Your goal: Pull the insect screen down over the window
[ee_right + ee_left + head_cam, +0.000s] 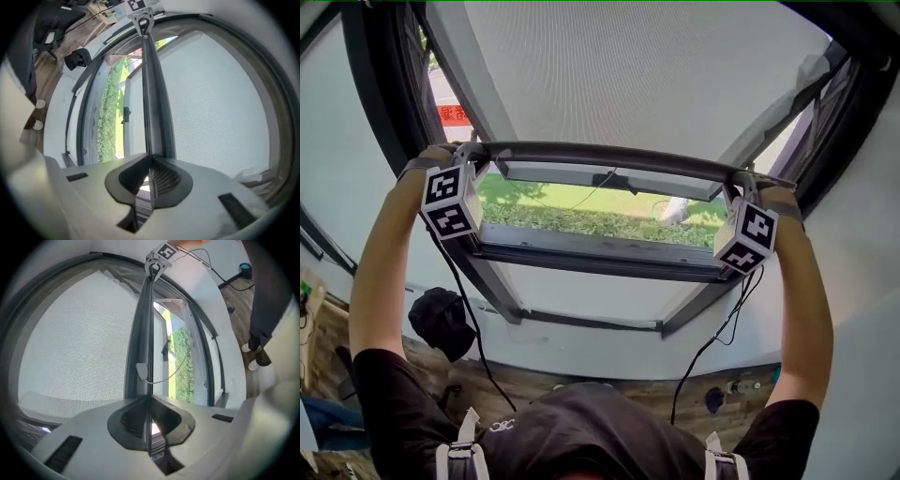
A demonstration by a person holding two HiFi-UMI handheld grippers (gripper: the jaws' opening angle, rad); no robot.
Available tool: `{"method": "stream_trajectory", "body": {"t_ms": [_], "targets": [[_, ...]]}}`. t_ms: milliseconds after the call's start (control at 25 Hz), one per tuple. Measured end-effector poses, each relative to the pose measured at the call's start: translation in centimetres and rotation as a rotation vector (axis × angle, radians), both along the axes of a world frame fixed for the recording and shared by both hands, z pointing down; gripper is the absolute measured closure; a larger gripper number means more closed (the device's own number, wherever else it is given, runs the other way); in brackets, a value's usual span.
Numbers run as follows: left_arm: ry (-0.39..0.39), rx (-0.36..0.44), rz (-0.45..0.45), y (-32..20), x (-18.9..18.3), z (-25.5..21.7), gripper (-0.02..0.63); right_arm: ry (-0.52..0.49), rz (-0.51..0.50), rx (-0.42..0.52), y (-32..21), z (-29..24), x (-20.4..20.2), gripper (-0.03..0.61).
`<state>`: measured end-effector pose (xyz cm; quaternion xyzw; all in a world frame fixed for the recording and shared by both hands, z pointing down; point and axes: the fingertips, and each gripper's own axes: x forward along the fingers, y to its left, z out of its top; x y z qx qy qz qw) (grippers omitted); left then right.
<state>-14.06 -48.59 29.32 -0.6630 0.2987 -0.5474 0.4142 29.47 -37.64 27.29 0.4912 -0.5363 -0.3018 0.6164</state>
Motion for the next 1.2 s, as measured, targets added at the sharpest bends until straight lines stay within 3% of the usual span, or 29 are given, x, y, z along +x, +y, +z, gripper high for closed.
{"method": "stream_trajectory", "body": {"t_ms": [200, 320, 480, 840, 1200], "targets": [[-0.089, -0.042, -0.004, -0.5, 0.2, 7.1, 0.584, -0.003, 0.021, -0.095, -0.1, 7.1, 0.2, 0.554], [-0.082, -0.099, -0.017, -0.6, 0.2, 10.0, 0.584, -0.036, 0.037, -0.157, -0.1, 10.1, 0.2, 0.554], [-0.101, -0.059, -0.026, -0.6, 0.1, 13.9, 0.584, -0.061, 0.054, -0.180, 0.0, 14.0, 0.2, 0.552], [-0.095, -0.190, -0.074, 0.3, -0.2, 25.6, 0.584, -0.086, 0.076, -0.308, 1.2, 25.3, -0.1, 0.551], [-0.091, -0.194, -0.080, 0.0, -0.2, 28.1, 0.586, -0.107, 0.114, -0.294, 0.8, 27.8, 0.2, 0.549]]}}
